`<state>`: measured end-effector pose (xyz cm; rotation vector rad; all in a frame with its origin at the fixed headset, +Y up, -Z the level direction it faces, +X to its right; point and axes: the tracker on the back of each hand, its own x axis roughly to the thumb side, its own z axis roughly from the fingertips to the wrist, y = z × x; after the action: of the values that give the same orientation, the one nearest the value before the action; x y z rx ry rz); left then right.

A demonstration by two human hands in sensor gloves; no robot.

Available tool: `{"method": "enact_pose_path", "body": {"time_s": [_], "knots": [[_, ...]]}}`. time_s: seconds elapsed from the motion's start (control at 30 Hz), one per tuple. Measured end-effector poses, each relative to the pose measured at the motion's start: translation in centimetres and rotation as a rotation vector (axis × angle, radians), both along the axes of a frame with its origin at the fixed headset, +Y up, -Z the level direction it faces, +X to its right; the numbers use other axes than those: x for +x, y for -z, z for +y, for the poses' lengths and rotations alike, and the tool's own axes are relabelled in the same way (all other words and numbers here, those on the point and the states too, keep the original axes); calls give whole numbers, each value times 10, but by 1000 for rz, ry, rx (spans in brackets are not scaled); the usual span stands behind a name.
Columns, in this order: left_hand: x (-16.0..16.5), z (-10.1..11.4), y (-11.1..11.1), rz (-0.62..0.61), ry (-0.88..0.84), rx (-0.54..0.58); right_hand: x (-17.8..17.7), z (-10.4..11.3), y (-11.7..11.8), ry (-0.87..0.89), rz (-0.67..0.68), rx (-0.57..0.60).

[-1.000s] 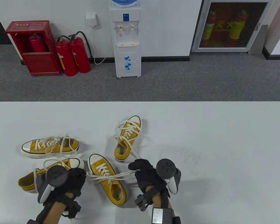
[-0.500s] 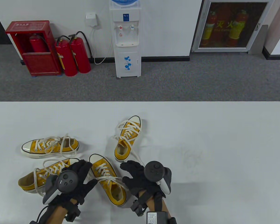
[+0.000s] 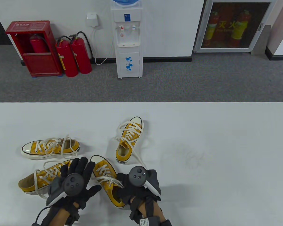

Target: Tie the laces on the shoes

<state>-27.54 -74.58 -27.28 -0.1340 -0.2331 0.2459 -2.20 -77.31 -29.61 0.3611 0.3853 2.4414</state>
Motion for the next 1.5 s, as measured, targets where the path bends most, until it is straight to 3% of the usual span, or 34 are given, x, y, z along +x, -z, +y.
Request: {"method": "enact_pose_path", "body": {"time_s": [0.17,0.4,0.67,1.0,1.13,1.5], "knots": [[3,-2,0,-8,9,-12,-8,5,-5,-73,-47,151],[4,-2,-1,-8,3,-22,-6,10,-8,-48,-71,230],[-3,1,0,19,-39,-11,11,41,-10,26,-167,346],[-3,2,0,21,-38,-12,78,71,5,126,-475,370],[-3,2,1,21,-44,-12,109,76,11,61,-586,391],[0,1,0,4,-45,-12,188,51,40,-99,-793,310]]}}
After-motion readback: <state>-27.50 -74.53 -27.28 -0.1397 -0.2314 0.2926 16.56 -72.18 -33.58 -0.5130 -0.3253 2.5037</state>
